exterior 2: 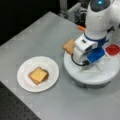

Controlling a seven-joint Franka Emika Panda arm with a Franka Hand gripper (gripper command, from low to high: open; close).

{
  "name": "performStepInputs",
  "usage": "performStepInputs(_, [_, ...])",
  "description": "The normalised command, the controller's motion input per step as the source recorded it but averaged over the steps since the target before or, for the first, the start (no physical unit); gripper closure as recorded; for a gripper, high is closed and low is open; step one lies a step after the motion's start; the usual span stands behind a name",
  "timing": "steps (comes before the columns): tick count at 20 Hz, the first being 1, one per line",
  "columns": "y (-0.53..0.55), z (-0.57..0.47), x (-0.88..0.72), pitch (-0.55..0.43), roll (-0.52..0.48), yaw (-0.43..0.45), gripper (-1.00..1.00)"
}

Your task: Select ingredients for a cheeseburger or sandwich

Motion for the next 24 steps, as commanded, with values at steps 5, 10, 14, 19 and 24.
performStepInputs(5, [0.07,0.05,0.07,0.015,0.165,-0.072,-1.0])
performStepInputs(10, [0.12,0.11,-0.01,0.019,0.111,-0.265,-1.0])
performStepInputs(14, [0.17,0.1,-0.08,-0.009,0.057,-0.331,-1.0])
performStepInputs(19, [0.18,0.11,-0.14,-0.005,0.011,-0.234,-1.0])
performStepInputs(24, [0.12,0.14,-0.15,0.012,-0.021,-0.132,-1.0])
